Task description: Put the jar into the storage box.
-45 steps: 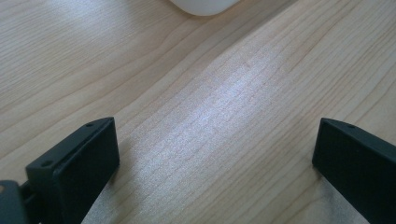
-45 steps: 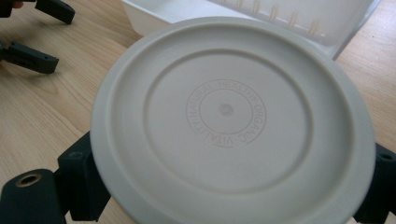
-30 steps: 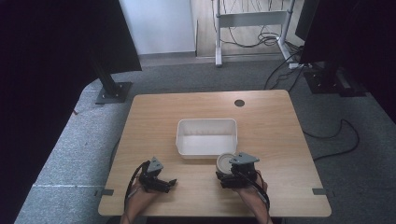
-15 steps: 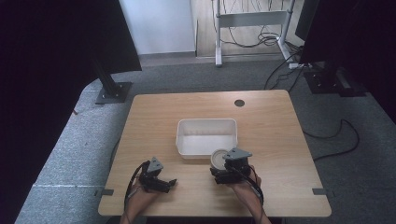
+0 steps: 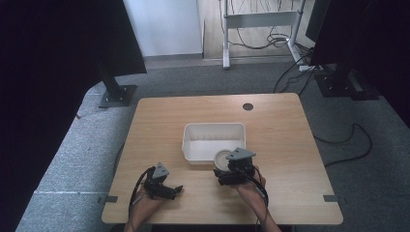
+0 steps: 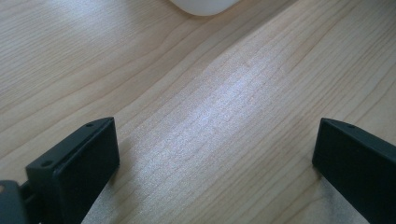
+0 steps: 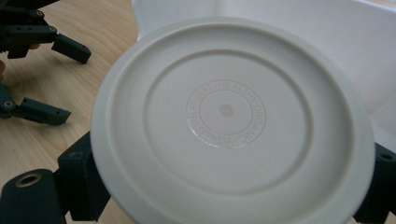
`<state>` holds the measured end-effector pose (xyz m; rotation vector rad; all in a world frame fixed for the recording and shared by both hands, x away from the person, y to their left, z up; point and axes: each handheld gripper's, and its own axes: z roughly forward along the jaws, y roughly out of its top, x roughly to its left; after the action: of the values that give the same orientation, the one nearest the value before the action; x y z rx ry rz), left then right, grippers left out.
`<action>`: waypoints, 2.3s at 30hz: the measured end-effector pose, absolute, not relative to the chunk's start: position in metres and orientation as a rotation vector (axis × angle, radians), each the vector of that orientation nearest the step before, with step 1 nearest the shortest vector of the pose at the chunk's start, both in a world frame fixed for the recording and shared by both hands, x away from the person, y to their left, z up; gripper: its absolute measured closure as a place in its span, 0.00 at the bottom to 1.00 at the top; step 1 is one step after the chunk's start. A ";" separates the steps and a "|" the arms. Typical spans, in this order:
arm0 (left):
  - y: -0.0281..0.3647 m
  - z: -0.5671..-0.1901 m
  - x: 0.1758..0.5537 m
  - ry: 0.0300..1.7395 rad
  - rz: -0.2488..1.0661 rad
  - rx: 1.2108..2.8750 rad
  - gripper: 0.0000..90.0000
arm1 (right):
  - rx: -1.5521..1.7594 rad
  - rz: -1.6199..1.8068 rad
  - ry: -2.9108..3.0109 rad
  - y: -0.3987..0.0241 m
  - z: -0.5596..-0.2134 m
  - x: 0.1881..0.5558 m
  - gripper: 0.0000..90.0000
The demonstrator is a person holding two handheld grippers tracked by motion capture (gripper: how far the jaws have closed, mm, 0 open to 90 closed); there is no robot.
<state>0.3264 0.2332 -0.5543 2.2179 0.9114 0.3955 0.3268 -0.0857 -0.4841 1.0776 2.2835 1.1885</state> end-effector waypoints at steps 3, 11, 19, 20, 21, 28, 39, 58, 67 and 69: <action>0.233 -0.554 0.326 0.911 0.395 2.218 0.00 | 1.074 1.187 2.281 -0.084 -0.483 0.330 0.10; 0.233 -0.554 0.326 0.911 0.396 2.218 0.00 | 1.070 1.175 2.272 -0.078 -0.480 0.339 0.10; 0.233 -0.554 0.326 0.910 0.397 2.218 0.00 | 1.069 1.169 2.267 -0.073 -0.478 0.348 0.10; 0.233 -0.554 0.326 0.910 0.397 2.218 0.00 | 1.073 1.172 2.266 -0.072 -0.479 0.349 0.10; 0.233 -0.554 0.326 0.910 0.396 2.218 0.00 | 1.070 1.170 2.265 -0.071 -0.479 0.350 0.10; 0.233 -0.554 0.326 0.911 0.396 2.218 0.00 | 1.074 1.167 2.261 -0.066 -0.478 0.359 0.10; 0.233 -0.554 0.326 0.911 0.396 2.219 0.00 | 1.066 1.163 2.258 -0.059 -0.477 0.374 0.10; 0.233 -0.554 0.326 0.911 0.396 2.219 0.00 | 1.103 1.150 2.224 -0.052 -0.488 0.398 0.10; 0.233 -0.554 0.326 0.911 0.395 2.219 0.00 | 1.125 1.121 2.220 -0.048 -0.502 0.406 0.10; 0.233 -0.554 0.326 0.911 0.395 2.219 0.00 | 1.127 1.114 2.222 -0.047 -0.506 0.408 0.10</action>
<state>0.3264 0.2332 -0.5542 2.2191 0.9111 0.3946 0.4076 -0.0467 -0.5056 1.1267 2.2220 1.1139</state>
